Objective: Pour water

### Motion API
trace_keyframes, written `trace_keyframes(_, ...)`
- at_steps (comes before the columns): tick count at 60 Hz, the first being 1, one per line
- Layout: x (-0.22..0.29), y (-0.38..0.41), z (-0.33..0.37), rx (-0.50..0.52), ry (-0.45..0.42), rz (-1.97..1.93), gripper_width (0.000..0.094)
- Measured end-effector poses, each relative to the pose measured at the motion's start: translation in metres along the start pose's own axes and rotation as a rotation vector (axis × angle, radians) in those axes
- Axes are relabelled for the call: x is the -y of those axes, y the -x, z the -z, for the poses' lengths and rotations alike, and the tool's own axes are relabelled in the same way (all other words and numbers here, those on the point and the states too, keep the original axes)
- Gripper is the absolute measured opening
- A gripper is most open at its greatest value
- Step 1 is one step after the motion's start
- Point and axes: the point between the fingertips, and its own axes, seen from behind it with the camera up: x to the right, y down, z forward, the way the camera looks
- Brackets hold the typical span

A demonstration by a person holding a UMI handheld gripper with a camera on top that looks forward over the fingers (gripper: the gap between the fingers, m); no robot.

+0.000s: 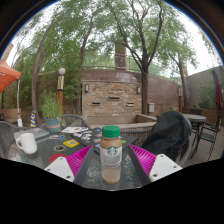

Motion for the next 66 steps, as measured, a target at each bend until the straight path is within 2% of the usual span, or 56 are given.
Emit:
trace_keyframes(4, -0.004, 0.003, -0.017, -0.017, 0.008, 0.003, 0.0808)
trace_keyframes(6, -0.003, 0.006, -0.024, -0.017, 0.010, 0.000, 0.0774)
trace_keyframes(7, -0.003, 0.008, -0.027, -0.015, 0.010, -0.003, 0.0717)
trace_keyframes(8, -0.004, 0.007, -0.030, -0.019, 0.011, -0.007, 0.0614)
trace_keyframes(9, -0.008, 0.002, -0.038, -0.032, 0.016, -0.010, 0.0460)
trace_keyframes(10, -0.011, -0.002, -0.040, -0.048, 0.025, -0.011, 0.0415)
trace_keyframes(15, -0.007, 0.004, -0.040, -0.092, -0.010, -0.048, 0.0396)
trace_keyframes(23, -0.009, -0.001, -0.038, -0.121, 0.014, -0.025, 0.0322)
trace_keyframes(28, -0.008, 0.013, -0.039, -0.106, 0.042, 0.023, 0.0288)
trace_keyframes(33, 0.023, 0.044, -0.036, -0.063, 0.021, 0.167, 0.0287)
trace_keyframes(46, 0.106, 0.187, -0.024, 0.042, -0.105, 0.780, 0.0287)
trace_keyframes(53, 0.104, 0.265, -0.027, 0.083, -0.154, 1.224, 0.0287)
trace_keyframes(57, 0.084, 0.299, -0.031, 0.102, -0.167, 1.503, 0.0286)
trace_keyframes(66, 0.060, 0.325, -0.041, 0.130, -0.185, 2.043, 0.0288)
